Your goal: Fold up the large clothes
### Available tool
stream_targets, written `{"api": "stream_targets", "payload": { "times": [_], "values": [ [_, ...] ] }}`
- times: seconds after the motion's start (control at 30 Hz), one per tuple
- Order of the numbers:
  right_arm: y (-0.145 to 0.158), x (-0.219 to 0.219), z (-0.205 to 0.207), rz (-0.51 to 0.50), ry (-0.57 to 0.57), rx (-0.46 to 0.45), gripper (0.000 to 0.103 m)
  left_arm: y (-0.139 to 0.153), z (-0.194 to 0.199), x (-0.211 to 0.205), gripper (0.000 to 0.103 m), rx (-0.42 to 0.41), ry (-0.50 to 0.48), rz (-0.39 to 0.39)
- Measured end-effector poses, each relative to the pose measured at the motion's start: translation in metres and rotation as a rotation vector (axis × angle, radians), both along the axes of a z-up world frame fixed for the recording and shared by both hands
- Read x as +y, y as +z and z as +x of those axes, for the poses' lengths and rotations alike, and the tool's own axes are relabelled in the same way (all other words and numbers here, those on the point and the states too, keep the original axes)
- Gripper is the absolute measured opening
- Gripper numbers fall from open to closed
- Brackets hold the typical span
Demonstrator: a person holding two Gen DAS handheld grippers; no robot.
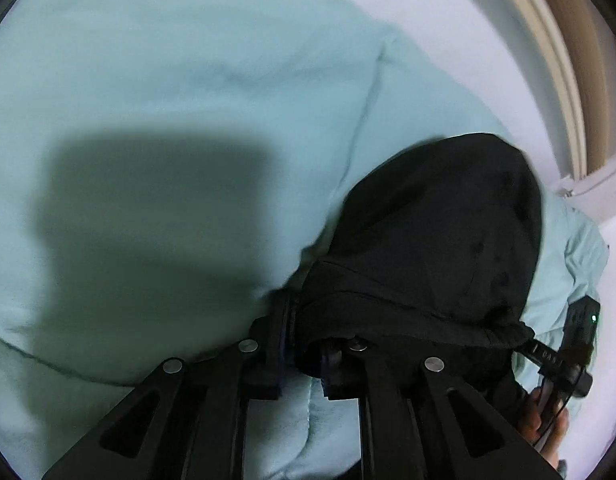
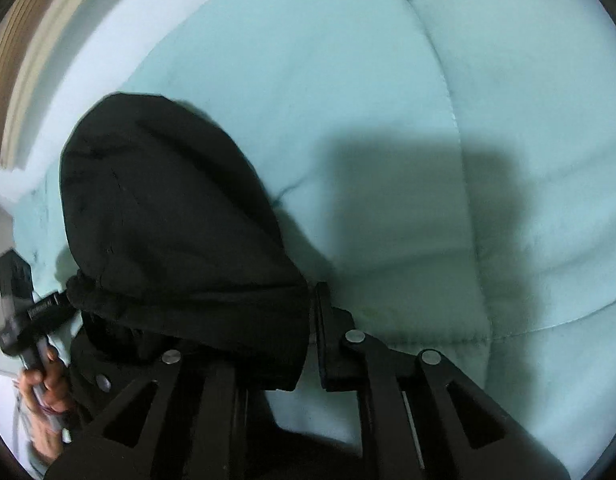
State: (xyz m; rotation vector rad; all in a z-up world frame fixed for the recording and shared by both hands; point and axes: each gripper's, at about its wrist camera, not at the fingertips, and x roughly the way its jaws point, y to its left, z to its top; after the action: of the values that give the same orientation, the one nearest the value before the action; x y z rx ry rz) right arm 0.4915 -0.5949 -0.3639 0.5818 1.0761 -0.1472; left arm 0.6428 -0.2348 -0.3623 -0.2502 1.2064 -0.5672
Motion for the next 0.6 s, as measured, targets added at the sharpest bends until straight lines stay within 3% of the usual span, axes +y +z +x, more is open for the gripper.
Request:
{"api": "stream_targets", "payload": {
  "times": [0.13, 0.17, 0.37, 0.47, 0.6],
  "values": [
    [0.023, 0.002, -0.013, -0.048, 0.046, -0.011, 0.043, 0.029, -0.017, 0.009, 0.039, -0.066, -0.031, 0.034],
    [0.030, 0.004, -0.021, -0.059, 0.066, -0.015, 0.045, 0.039, -0.024, 0.014, 0.043, -0.097, -0.039, 0.034],
    [0.076, 0.017, -0.069, -0.083, 0.153, -0.120, 0.046, 0.102, -0.053, 0.022, 0.048, -0.302, -0.023, -0.003],
    [0.095, 0.025, -0.051, -0.095, 0.131, -0.197, 0.046, 0.114, -0.041, 0.002, 0.050, -0.325, -0.045, -0.042],
    [0.086, 0.057, -0.006, -0.141, 0.165, -0.176, 0.046, 0.086, -0.020, -0.048, 0.054, -0.263, -0.137, 0.046]
  ]
}}
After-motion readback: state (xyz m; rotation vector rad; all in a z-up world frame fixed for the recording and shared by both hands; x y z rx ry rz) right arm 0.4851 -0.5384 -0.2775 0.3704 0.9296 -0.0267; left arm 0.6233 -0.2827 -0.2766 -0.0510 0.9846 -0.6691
